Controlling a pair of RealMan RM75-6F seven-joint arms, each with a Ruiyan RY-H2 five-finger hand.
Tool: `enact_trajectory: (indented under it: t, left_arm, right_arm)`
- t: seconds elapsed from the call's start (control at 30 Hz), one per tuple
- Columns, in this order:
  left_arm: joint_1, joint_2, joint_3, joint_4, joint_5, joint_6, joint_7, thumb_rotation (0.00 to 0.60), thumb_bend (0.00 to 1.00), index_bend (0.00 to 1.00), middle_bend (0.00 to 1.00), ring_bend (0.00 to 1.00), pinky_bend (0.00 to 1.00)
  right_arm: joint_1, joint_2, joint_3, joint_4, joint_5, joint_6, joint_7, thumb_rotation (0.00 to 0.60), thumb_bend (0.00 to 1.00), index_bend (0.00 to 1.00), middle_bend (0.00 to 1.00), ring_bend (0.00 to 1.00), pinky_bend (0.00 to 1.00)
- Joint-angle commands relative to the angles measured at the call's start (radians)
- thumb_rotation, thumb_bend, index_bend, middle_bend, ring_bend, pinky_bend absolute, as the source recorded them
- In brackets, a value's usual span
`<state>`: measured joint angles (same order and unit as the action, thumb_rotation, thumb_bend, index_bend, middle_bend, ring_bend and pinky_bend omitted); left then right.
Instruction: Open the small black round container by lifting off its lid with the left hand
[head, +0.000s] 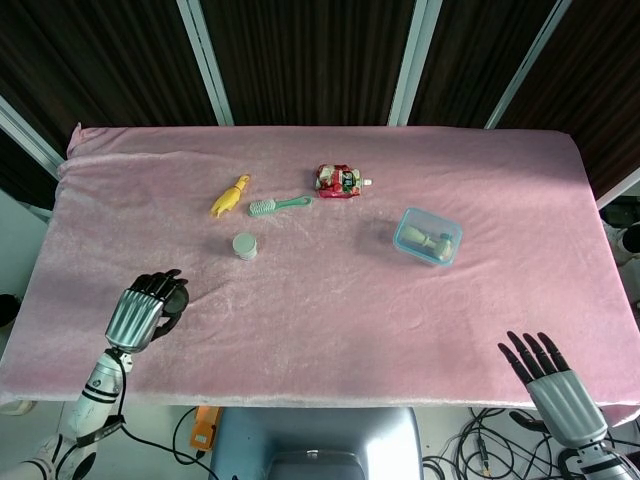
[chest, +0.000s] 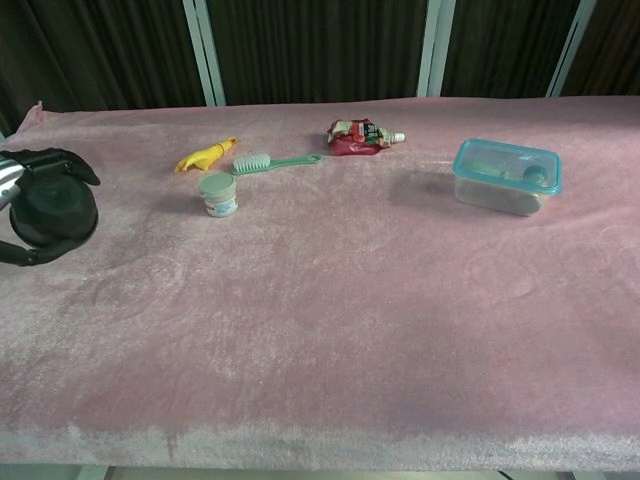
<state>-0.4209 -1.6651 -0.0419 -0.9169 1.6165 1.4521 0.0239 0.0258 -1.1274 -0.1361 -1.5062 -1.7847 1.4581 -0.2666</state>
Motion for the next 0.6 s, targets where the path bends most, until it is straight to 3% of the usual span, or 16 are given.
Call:
enact_trajectory:
  t: [0.03,0.17,0.27,0.6]
  left_arm:
    - [0.004,0.036,0.019,-0.132,-0.006,-0.023,-0.473,0.600,0.34,0.44,0.41,0.49,0.69]
    - [-0.011,0.101,0.050,-0.237,0.010,-0.068,-0.684,0.600,0.34,0.44,0.41,0.49,0.69]
    - [-0.023,0.121,0.062,-0.265,0.023,-0.086,-0.765,0.600,0.33,0.44,0.41,0.49,0.69]
    - [-0.035,0.082,0.052,-0.224,0.000,-0.129,-0.693,0.600,0.34,0.44,0.41,0.48,0.68]
  right_arm:
    - [0.000,0.000,0.000,0.000,0.000,0.001,0.000,0.600,0.05,0.00,0.00,0.00,0.06]
    - [0.000,0.001,-0.001,0.001,-0.002,0.001,0.001,0.600,0.05,0.00,0.00,0.00,0.06]
    - [0.000,0.002,-0.001,0.000,-0.001,-0.001,0.001,0.600,0.05,0.00,0.00,0.00,0.06]
    - [0.002,0.004,-0.002,-0.002,0.001,-0.006,0.000,0.600,0.05,0.00,0.00,0.00,0.06]
